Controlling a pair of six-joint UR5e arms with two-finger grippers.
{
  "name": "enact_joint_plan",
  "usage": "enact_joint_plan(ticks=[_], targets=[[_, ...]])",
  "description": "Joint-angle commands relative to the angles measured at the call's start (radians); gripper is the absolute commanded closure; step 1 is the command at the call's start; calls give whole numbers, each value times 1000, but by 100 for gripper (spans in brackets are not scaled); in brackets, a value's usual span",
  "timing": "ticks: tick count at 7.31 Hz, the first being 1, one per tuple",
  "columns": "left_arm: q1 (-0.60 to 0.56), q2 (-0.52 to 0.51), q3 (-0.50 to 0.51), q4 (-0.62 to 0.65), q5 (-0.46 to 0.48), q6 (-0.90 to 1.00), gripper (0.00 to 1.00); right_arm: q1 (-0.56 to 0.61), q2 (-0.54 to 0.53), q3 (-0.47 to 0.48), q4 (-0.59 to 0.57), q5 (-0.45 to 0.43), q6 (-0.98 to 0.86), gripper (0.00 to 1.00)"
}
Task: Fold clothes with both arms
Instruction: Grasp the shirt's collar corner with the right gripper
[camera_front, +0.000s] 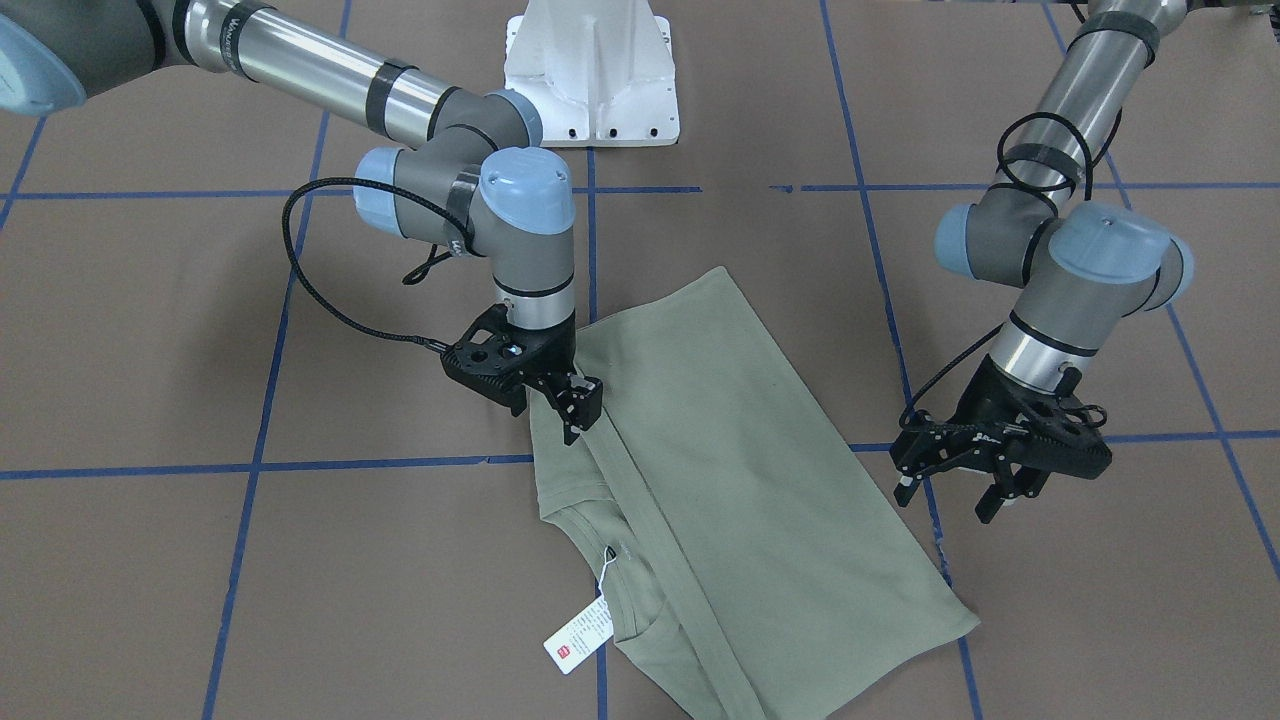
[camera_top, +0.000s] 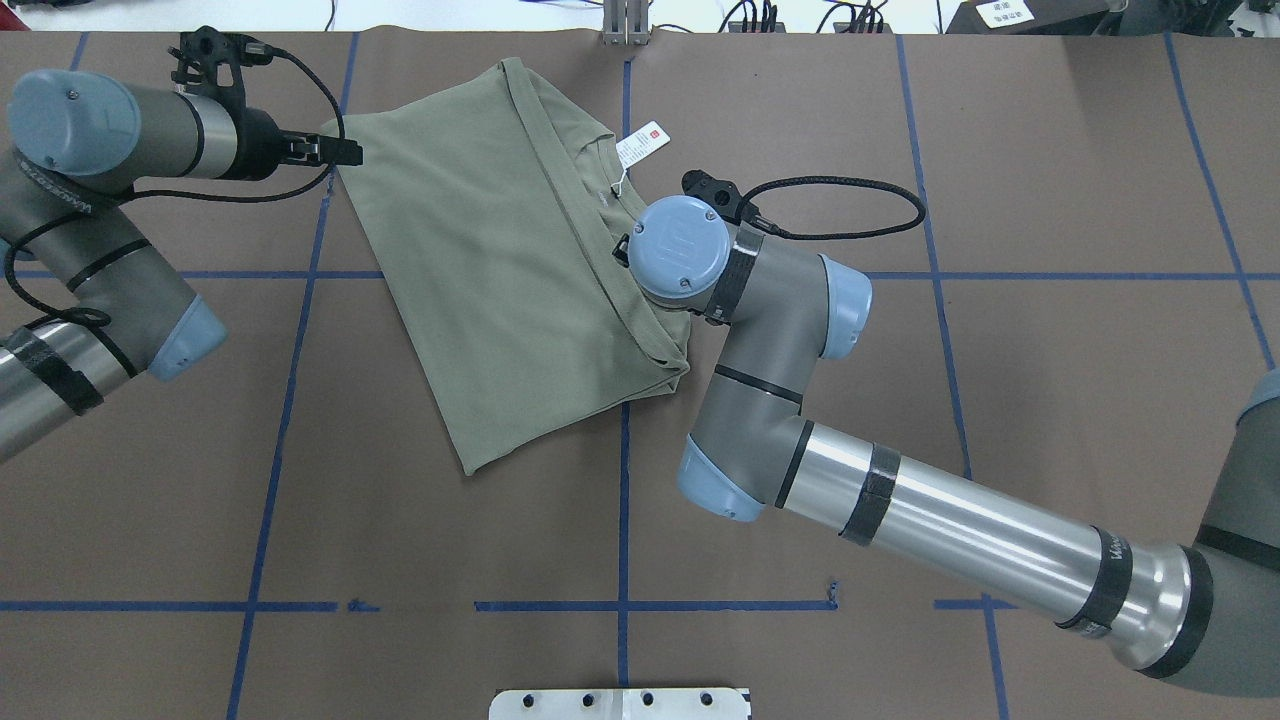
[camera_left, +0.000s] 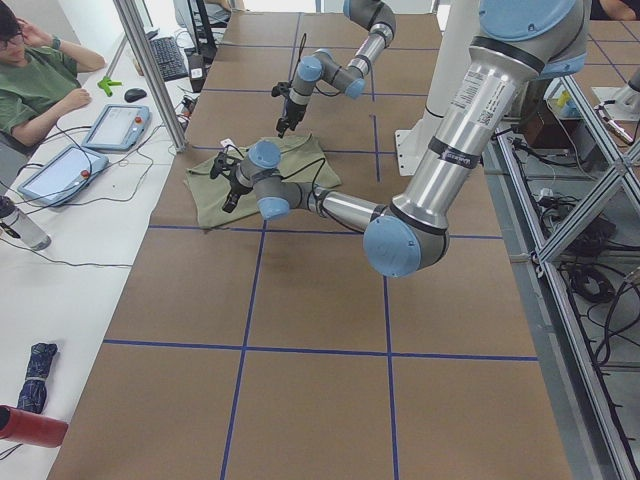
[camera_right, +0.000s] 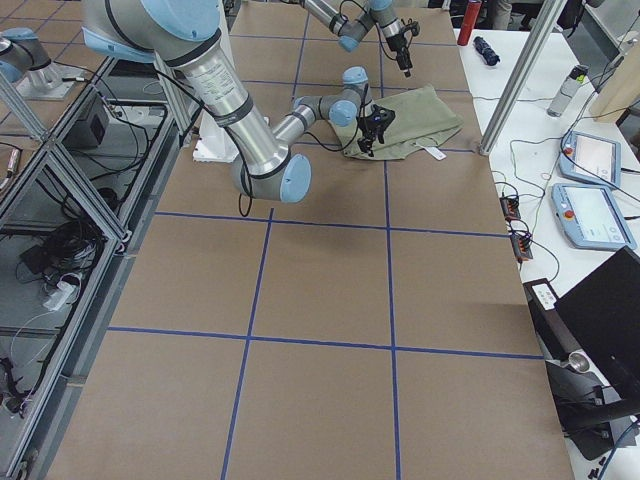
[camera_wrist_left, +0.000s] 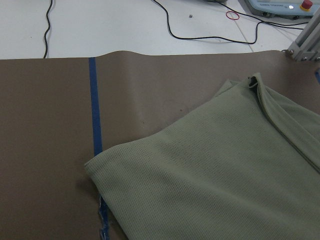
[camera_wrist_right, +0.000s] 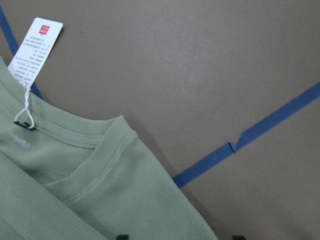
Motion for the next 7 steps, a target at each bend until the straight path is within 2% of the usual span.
enact_joint_plan(ticks=[1,3,4,7], targets=[[9,-1,0,-1,0,-21,0,-4,-13,2,-2,4,-26,28],[18,-1,1,-1,0,-23,0,-7,-27,9,-1,-2,-26,33],[18,-1,3,-1,0,-23,0,-7,-28,9,-1,-5,-26,43],[18,1,3,-1,0,-23,0,-9,-27,12,1,-5,-24,45]])
